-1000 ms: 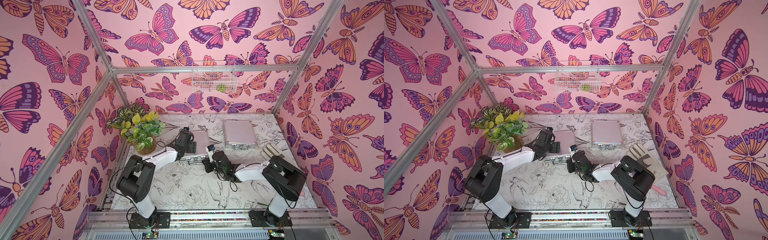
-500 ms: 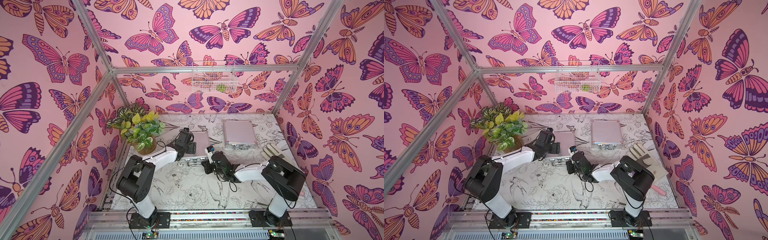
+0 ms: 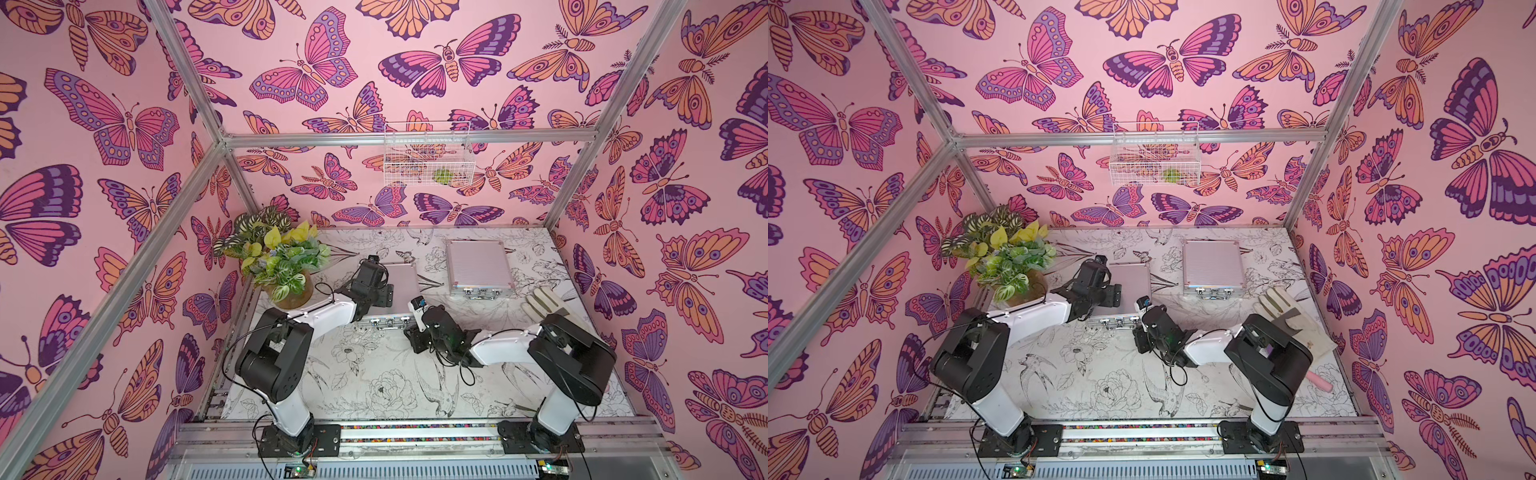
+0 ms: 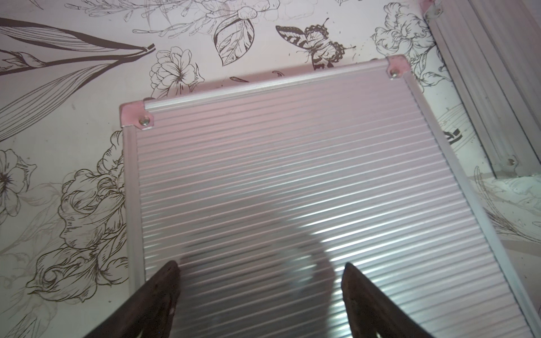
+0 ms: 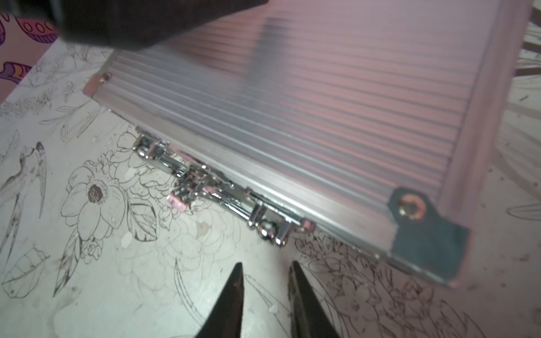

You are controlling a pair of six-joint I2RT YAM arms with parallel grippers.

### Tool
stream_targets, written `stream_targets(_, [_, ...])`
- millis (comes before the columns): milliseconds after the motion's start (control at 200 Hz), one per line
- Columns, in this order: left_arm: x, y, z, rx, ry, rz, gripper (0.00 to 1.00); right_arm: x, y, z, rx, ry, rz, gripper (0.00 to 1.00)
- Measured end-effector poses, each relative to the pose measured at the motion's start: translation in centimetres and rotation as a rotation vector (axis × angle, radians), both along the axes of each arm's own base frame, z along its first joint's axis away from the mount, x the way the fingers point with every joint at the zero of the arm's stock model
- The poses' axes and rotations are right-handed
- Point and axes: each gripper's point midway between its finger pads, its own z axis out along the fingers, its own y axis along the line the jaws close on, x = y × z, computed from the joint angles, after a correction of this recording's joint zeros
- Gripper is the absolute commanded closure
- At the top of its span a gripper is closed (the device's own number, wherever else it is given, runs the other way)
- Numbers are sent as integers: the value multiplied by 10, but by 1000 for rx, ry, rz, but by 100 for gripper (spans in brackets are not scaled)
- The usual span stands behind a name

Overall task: Close the poker set cases
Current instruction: Fasten the fastener on the poker set case.

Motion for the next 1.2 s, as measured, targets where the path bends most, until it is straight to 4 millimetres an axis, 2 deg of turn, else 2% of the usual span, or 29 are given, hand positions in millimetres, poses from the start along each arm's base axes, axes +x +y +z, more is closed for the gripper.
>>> stream_targets(250, [7, -4, -1, -34, -39, 11, 14, -6, -12, 32, -55, -106, 64, 49])
stream_targets(391, [8, -4, 0, -47, -56, 14, 14, 7, -11, 46, -91, -154, 46, 45])
stream_targets(511, [8, -4, 0, -56, -64, 18, 14, 26, -5, 56, -90, -168, 22, 44])
stream_targets(601, [8, -5, 0, -63, -71, 21, 14, 36, -7, 53, -92, -155, 8, 44])
stream_targets(701, [8, -5, 0, -70, -73, 25, 14, 43, -12, 39, -108, -123, 3, 44])
stream_targets(1051, [8, -4, 1, -90, -96, 30, 14, 51, -1, 38, -86, -126, 17, 42])
stream_targets(1202, [8, -4, 1, -103, -111, 29, 14, 50, 1, 38, -104, -142, 51, 33])
